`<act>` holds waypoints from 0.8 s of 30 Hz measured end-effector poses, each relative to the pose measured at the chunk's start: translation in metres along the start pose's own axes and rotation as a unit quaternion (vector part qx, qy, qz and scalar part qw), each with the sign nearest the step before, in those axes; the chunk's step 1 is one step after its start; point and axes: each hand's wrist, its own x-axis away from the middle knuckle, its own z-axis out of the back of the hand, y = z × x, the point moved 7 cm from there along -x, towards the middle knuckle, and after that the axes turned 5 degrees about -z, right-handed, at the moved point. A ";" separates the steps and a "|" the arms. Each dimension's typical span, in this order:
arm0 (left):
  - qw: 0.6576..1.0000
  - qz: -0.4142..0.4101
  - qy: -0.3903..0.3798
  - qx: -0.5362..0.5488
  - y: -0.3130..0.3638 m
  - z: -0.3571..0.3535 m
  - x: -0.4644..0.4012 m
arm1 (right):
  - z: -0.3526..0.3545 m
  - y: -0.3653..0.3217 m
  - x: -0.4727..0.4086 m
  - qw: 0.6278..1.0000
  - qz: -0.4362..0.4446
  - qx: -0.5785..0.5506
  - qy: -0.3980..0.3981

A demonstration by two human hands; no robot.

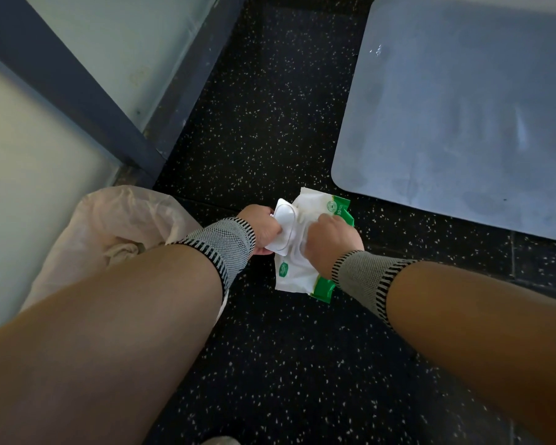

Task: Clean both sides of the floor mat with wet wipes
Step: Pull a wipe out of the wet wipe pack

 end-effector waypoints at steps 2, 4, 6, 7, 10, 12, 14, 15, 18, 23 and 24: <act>1.000 0.000 -0.001 0.001 0.001 0.000 0.002 | 0.001 0.001 -0.002 1.000 -0.005 0.005 -0.006; 1.000 0.005 -0.002 0.001 0.001 -0.001 0.004 | 0.003 0.000 -0.005 1.000 -0.006 0.012 -0.010; 1.000 0.010 -0.003 0.000 0.001 -0.001 0.005 | 0.001 0.001 -0.007 0.999 -0.014 0.002 -0.042; 1.000 0.007 -0.002 -0.002 0.001 0.000 0.004 | -0.001 0.004 -0.008 0.997 -0.023 -0.012 -0.072; 0.998 -0.031 0.030 -0.054 0.005 0.007 -0.002 | 0.000 0.025 -0.013 0.967 -0.106 -0.190 -0.133; 0.980 -0.088 0.090 -0.156 0.013 0.013 -0.002 | 0.009 0.046 -0.015 0.911 -0.168 -0.360 -0.113; 0.892 -0.217 0.173 -0.358 0.035 0.015 0.010 | 0.015 0.060 -0.013 0.855 -0.203 -0.466 -0.101; 0.807 -0.307 0.191 -0.467 0.048 0.005 0.021 | 0.016 0.063 -0.012 0.834 -0.211 -0.499 -0.103; 0.661 -0.433 0.075 -0.609 0.051 -0.047 0.036 | 0.013 0.067 -0.009 0.809 -0.219 -0.536 -0.099; 0.796 -0.301 0.069 -0.521 0.051 -0.053 0.013 | 0.016 0.082 -0.009 0.862 -0.203 -0.459 -0.073; 0.800 -0.280 0.072 -0.526 0.047 -0.046 0.008 | 0.014 0.083 -0.007 0.866 -0.197 -0.451 -0.086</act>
